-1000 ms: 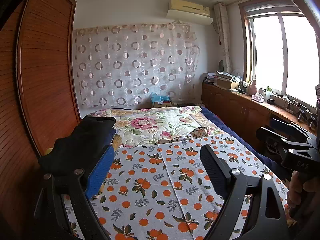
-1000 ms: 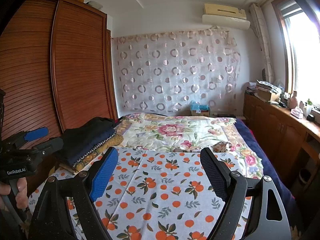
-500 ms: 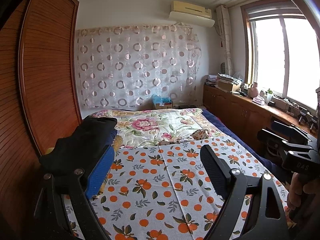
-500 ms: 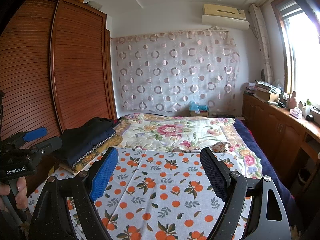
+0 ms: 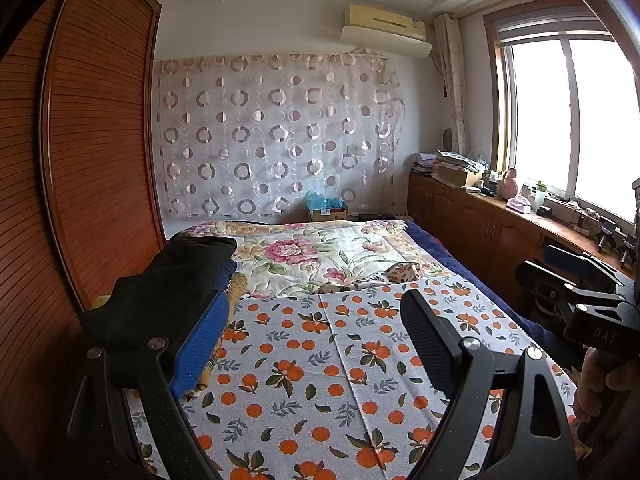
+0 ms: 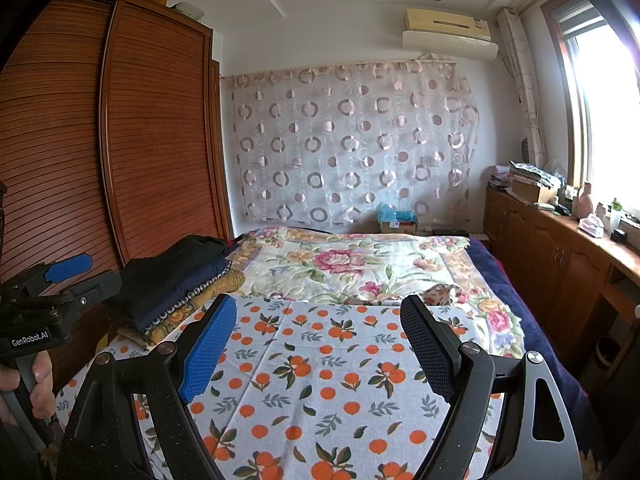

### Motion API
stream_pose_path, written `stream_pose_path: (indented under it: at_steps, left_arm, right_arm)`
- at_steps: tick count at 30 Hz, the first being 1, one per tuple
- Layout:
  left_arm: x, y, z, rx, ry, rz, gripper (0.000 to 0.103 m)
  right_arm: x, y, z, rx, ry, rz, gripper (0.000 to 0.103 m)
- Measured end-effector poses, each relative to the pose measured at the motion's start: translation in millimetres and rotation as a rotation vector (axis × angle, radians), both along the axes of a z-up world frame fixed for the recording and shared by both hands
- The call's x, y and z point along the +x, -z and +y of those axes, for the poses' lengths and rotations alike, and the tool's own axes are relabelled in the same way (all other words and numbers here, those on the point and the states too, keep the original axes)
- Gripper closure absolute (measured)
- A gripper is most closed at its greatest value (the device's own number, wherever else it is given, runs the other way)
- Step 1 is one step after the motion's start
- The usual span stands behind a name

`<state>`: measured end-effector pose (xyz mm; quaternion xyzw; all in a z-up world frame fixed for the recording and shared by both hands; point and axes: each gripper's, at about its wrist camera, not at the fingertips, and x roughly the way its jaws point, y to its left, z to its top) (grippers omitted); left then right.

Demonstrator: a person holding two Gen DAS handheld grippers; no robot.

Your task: Fold small clothes

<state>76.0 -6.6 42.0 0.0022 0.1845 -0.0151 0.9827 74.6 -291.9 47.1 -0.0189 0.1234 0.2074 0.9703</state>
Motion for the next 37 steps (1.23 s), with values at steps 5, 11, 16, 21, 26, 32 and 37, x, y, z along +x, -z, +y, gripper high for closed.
stream_pose_path:
  at_steps: [5,11,16,21,26,32,37]
  left_arm:
    - [-0.5,-1.2,0.1,-0.001,-0.001,-0.003,0.015]
    - [-1.2,-3.3,0.8,-0.006,-0.001,-0.007,0.015]
    - [-1.2,-6.0,0.4,-0.008,-0.001,-0.008,0.015]
    - [-2.1,-4.9,0.6,-0.006,-0.002,-0.009,0.015]
    - [-3.8,-6.1,1.0,-0.008,-0.004,-0.012,0.015]
    - [-4.4,-9.1,1.2,-0.006,-0.007,-0.011,0.015]
    - [-4.5,-8.7,1.4,-0.007,-0.007,-0.012,0.015]
  right_arm:
    - [0.6,0.3,-1.0,0.0,-0.001,0.001,0.018]
    - [1.1,-1.5,-3.2,0.0,0.0,0.0,0.018]
    - [1.7,-2.0,-4.4,0.0,-0.001,0.0,0.018]
    - [1.7,-3.8,-5.5,0.001,-0.001,-0.002,0.018]
    - [2.6,-5.1,-5.5,0.001,0.0,-0.004,0.018]
    - [2.6,-3.6,-4.9,0.0,0.002,-0.006,0.018]
    - [3.4,-3.7,-6.1,0.001,0.001,-0.006,0.018]
